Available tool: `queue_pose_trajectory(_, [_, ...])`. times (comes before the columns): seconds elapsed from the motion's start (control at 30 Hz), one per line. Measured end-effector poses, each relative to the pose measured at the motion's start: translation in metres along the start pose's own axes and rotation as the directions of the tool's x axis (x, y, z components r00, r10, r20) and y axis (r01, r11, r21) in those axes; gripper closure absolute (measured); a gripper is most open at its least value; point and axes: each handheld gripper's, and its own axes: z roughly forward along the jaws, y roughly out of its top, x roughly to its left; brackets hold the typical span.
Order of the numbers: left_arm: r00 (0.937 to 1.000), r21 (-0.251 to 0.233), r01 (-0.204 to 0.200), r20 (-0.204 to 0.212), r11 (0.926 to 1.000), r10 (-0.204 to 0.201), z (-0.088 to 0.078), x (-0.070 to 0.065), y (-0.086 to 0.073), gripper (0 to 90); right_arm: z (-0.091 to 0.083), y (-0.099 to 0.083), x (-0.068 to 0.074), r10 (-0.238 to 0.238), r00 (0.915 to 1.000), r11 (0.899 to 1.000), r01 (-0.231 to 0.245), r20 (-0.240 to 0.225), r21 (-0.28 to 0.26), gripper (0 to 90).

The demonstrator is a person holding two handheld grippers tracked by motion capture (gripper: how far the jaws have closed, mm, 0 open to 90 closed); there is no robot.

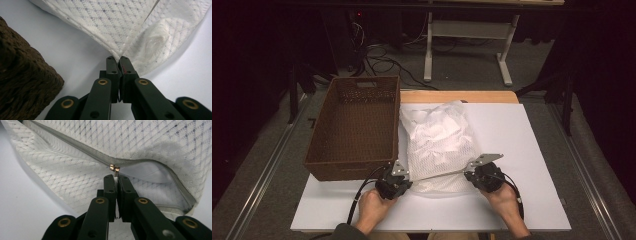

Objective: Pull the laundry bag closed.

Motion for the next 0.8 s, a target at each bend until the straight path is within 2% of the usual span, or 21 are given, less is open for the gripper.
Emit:
queue_pose_trajectory(0.2, [1.0000, -0.001, 0.002, 0.002, 1.0000, -0.002, 0.0001, 0.0004, 0.0000, 87.8, 0.0000, -0.0002, -0.0007, -0.004, 1.0000, 1.000, 0.004, 0.006, 0.000, 87.2])
queue_pose_trajectory(0.27, [1.0000, 0.000, 0.001, 0.001, 1.0000, -0.001, 0.0001, 0.0001, 0.0001, 87.8, -0.0003, -0.0008, -0.0022, 0.006, 1.0000, 1.000, -0.006, -0.006, -0.002, 87.2])
queue_pose_trajectory(0.43, [1.0000, 0.000, -0.001, 0.001, 1.0000, 0.001, 0.0000, 0.0001, 0.0000, 87.9, -0.0019, -0.0015, -0.0034, 0.007, 0.9999, 1.000, -0.007, 0.010, 0.001, 87.2])
queue_pose_trajectory(0.47, [1.0000, 0.000, -0.001, 0.001, 1.0000, 0.001, 0.0001, 0.0001, 0.0000, 87.9, -0.0022, -0.0022, -0.0043, 0.011, 0.9999, 1.000, -0.011, -0.001, -0.004, 87.2])
queue_pose_trajectory(0.57, [1.0000, -0.002, 0.001, 0.002, 1.0000, -0.001, 0.0001, 0.0003, -0.0001, 87.9, -0.0029, -0.0031, -0.0053, 0.009, 0.9999, 1.000, -0.009, 0.010, -0.002, 87.2])
queue_pose_trajectory(0.8, [1.0000, -0.001, -0.002, 0.001, 1.0000, 0.002, 0.0001, 0.0001, -0.0001, 87.9, -0.0041, -0.0040, -0.0065, 0.018, 0.9998, 1.000, -0.018, 0.002, -0.007, 87.2])
